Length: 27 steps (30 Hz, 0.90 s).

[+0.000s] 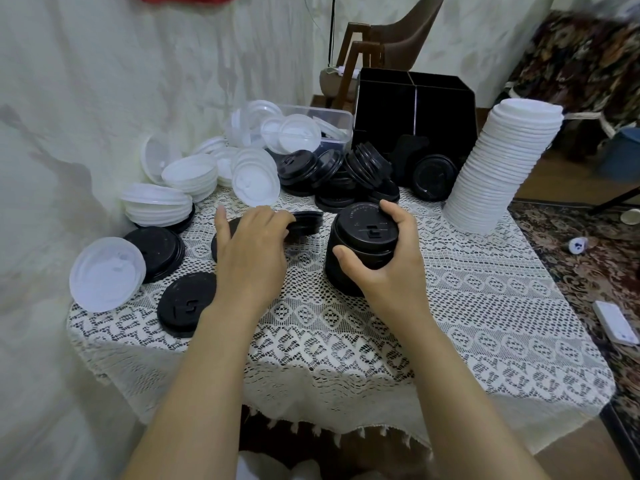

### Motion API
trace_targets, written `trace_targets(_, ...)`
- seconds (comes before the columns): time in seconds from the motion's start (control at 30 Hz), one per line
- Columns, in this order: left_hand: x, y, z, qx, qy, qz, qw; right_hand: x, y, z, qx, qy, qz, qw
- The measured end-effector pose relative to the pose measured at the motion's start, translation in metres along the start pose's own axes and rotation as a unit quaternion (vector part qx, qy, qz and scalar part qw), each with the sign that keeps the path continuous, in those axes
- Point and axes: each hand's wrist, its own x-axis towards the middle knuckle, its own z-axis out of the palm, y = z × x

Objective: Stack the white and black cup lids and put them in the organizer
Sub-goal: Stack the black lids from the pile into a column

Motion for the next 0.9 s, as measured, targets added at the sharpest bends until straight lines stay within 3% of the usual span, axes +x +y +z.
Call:
trace_targets(0.17, 0.005, 0.001, -0.002, -0.104, 0.044, 0.02, 0.993, 0.0, 0.0, 0.0, -0.002, -0.001, 0.0, 1.0)
trace_targets(0.3, 0.005, 0.01, -0.012, -0.204, 0.039, -0.016, 0.978, 0.001, 0.001, 0.0, -0.003, 0.002, -0.004, 1.0)
trace_targets(0.47, 0.002, 0.012, -0.015, -0.119, -0.061, -0.008, 0.991, 0.001, 0.002, 0.001, -0.004, 0.002, -0.006, 1.0)
trace_targets(0.7, 0.001, 0.011, -0.012, -0.133, -0.126, -0.059, 0.981, 0.001, 0.001, 0.001, 0.001, 0.003, -0.006, 1.0)
trace_targets(0.9, 0.001, 0.01, -0.01, -0.118, -0.154, -0.048, 0.98, 0.001, 0.002, 0.0, 0.0, 0.001, -0.005, 1.0)
